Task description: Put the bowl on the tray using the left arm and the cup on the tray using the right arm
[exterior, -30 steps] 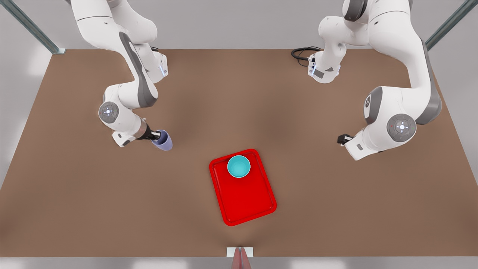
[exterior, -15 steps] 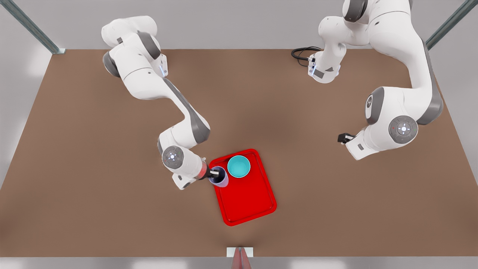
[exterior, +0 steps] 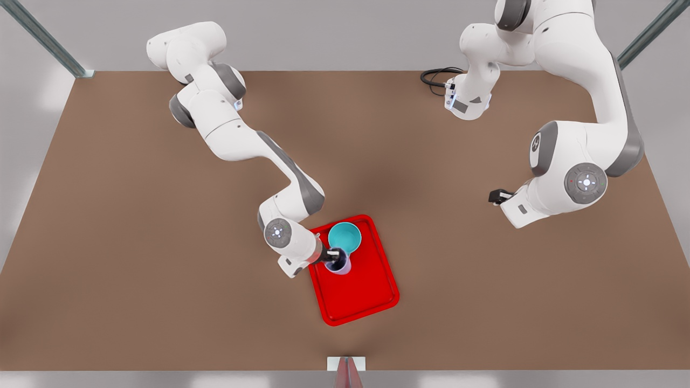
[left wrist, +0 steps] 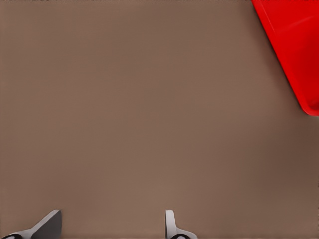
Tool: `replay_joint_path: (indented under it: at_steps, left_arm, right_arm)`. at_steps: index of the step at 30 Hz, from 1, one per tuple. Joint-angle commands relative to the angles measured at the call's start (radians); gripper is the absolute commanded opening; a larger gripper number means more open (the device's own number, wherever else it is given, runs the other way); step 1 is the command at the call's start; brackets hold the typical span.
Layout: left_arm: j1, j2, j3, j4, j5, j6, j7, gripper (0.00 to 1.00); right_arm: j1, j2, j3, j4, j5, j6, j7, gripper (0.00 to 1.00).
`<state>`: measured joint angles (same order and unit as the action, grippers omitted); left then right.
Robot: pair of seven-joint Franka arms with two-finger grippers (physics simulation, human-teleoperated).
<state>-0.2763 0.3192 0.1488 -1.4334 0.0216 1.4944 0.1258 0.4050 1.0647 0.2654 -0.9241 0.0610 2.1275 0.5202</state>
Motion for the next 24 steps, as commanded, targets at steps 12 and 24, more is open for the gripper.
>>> replay_joint_path:
  at_steps: [12, 24]
  left_arm:
    - [0.000, 0.003, 0.000, 0.013, -0.002, -0.013, 0.000, 1.00]
    - [-0.004, -0.085, -0.008, -0.012, 0.001, 0.033, -0.101, 1.00]
  right_arm:
    - [-0.021, -0.049, -0.003, -0.007, 0.008, -0.021, 0.001, 1.00]
    - [-0.339, -0.913, -0.365, -0.645, -0.055, -0.589, -0.563, 1.00]
